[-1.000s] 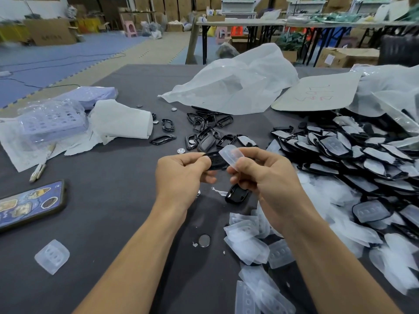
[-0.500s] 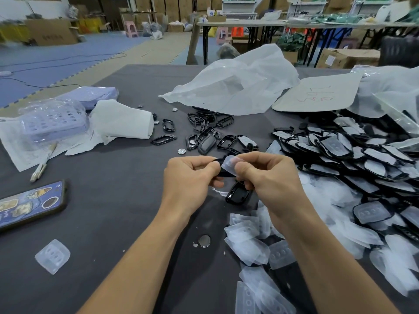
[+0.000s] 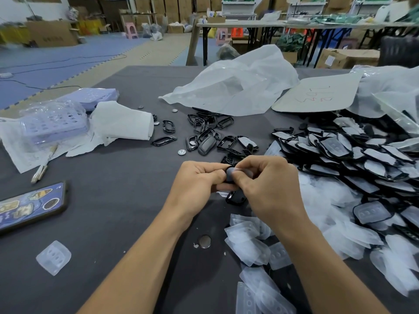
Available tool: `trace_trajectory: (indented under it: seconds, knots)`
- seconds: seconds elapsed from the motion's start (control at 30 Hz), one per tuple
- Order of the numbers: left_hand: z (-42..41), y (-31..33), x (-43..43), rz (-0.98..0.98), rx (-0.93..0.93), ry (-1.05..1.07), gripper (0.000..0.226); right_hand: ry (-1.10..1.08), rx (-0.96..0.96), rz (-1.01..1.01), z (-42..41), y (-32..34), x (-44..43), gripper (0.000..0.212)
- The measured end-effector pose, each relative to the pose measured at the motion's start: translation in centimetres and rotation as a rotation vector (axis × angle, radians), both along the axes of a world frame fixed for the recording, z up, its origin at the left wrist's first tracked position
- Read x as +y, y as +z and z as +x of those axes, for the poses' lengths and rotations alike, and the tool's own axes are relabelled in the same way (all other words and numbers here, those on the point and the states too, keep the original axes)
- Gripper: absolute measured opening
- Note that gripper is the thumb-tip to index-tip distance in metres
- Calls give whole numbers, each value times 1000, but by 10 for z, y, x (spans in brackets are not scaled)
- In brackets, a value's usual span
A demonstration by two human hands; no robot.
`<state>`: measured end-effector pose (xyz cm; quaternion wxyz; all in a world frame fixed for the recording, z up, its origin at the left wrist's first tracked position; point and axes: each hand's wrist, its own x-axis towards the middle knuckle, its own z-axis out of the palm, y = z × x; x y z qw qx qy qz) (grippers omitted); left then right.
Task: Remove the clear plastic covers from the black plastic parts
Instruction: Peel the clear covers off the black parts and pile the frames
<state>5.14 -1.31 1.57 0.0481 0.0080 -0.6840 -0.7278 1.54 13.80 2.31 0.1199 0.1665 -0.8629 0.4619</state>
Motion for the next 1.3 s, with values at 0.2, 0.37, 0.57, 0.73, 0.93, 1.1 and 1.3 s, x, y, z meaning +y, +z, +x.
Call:
trace_trajectory:
  seconds: [0.2,0.37,0.57,0.73,0.93,1.1,1.3]
  knots:
    - [2,0,2,19,20,-41,49,26,-51,-34,0,4,2,20]
    - [3,-4,5,-88,23,21,44,-19,-57,61,1,7,2,19]
    - [1,0,6,-77,42,123,43,-235,5,146,4,7,-4,38]
    - [-1,2,4,84,-20,160,39,-130,-165,-78,-1,8,3,37]
    - [1,6,-1,172,-87,103,36,73,-459,-550,-8,15,11,18]
    - [0,8,-1,209,-94,73,44,66,-456,-584,-8,15,12,15]
    - [1,5,0,198,-67,106,25,52,-451,-607,-10,12,10,16]
